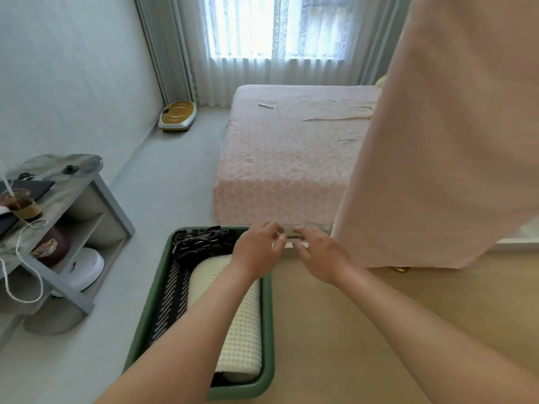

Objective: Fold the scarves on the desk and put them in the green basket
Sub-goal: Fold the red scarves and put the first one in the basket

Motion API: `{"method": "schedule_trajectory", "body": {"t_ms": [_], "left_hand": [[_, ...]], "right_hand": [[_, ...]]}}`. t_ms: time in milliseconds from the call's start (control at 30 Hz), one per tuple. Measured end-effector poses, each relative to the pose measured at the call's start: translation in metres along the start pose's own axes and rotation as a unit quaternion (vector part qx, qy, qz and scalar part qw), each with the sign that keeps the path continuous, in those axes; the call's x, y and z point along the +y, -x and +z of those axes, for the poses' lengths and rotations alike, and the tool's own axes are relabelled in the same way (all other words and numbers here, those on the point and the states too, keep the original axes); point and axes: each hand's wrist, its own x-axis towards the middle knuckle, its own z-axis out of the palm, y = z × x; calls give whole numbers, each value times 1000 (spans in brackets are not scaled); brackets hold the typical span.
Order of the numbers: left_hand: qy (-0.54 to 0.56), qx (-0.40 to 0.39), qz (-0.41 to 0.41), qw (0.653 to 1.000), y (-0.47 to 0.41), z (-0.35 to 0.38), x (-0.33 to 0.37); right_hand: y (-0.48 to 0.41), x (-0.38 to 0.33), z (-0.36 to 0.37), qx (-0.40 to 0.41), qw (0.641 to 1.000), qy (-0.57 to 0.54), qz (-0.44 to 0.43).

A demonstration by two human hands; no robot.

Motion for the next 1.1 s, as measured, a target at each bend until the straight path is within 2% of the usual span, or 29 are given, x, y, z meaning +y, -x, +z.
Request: {"method": "schedule_trajectory", "body": {"t_ms": [233,500,833,1100], "left_hand": [[20,-99,28,995,-26,111,155],[28,-162,45,985,-47,245,326],[71,-239,92,964,-66,354,484],[35,-276,143,950,-82,448,583]], "right_hand": [[82,166,-86,25,996,6,91],[176,348,-183,17,984,-18,179],[279,488,-279,65,946,4,319],[339,602,-319,75,928,34,363]]}}
